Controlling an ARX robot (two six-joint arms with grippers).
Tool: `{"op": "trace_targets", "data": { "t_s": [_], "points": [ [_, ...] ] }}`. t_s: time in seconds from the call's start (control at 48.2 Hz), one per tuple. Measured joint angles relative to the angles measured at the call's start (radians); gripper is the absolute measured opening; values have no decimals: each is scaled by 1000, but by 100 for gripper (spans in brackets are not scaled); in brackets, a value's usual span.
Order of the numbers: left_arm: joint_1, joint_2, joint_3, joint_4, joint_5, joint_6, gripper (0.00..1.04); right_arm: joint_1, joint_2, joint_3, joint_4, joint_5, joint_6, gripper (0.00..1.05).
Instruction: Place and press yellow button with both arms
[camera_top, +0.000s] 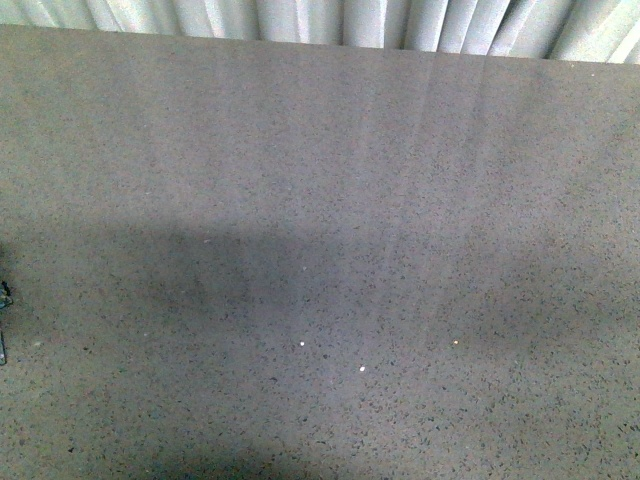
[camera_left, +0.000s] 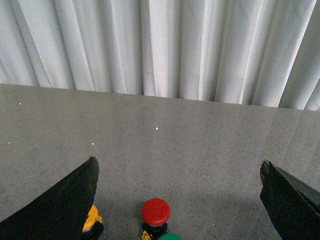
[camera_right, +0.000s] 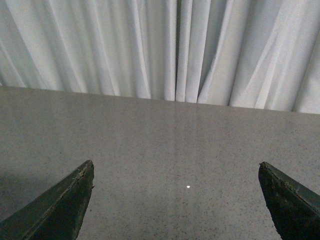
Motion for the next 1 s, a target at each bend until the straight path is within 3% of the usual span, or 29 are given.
{"op": "trace_targets", "data": {
  "t_s": [0.54, 0.56, 0.623, 0.664, 0.747, 0.996],
  "points": [
    [0, 0, 0, 0, 0, 0, 96, 0, 0, 0, 0, 0, 0, 96],
    [6, 10, 4, -14, 26, -2, 96, 0, 0, 0, 0, 0, 0, 96],
    [73, 161, 112, -237, 271, -7, 96, 0, 0, 0, 0, 0, 0, 96],
    [89, 290, 166, -256, 360, -5, 96, 0, 0, 0, 0, -1, 0, 96],
    [114, 463, 226, -146, 389, 18, 96, 0, 0, 0, 0, -1, 0, 96],
    [310, 1061, 301, 321, 310, 121, 96, 0, 0, 0, 0, 1, 0, 96]
  ]
}}
